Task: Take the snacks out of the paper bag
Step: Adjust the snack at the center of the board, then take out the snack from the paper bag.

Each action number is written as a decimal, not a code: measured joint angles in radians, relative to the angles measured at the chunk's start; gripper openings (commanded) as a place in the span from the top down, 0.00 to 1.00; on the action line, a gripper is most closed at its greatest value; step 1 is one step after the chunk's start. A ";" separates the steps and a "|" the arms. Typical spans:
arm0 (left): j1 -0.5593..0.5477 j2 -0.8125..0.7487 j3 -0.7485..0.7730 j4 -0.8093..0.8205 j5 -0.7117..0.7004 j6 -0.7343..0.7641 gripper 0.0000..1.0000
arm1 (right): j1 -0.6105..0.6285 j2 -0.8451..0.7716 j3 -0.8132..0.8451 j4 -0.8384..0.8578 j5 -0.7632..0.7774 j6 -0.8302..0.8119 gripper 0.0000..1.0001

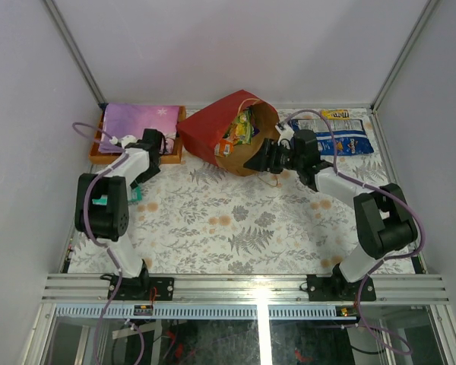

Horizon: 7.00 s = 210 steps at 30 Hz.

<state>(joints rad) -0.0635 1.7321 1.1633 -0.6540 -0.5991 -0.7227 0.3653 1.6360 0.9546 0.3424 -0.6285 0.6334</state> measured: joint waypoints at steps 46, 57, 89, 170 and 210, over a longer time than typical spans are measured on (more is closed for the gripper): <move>-0.148 0.373 0.166 -0.045 -0.362 0.084 1.00 | 0.000 -0.021 -0.101 0.196 -0.154 0.109 0.24; -0.291 0.349 0.025 0.015 -0.446 0.186 1.00 | 0.000 0.011 -0.116 0.286 -0.187 0.167 0.24; -0.311 0.111 -0.333 0.503 -0.312 0.720 1.00 | 0.002 0.026 -0.132 0.326 -0.203 0.201 0.25; -0.295 -0.527 -0.100 0.354 0.576 0.603 0.00 | 0.104 0.690 0.595 0.102 0.427 0.059 0.43; -0.295 -0.513 -0.103 0.369 0.671 0.574 0.00 | 0.160 0.069 -0.037 0.346 0.445 0.145 1.00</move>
<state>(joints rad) -0.3584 1.2186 1.0603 -0.2848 0.0715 -0.1490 0.5255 1.7050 0.9173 0.6884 -0.1833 0.7784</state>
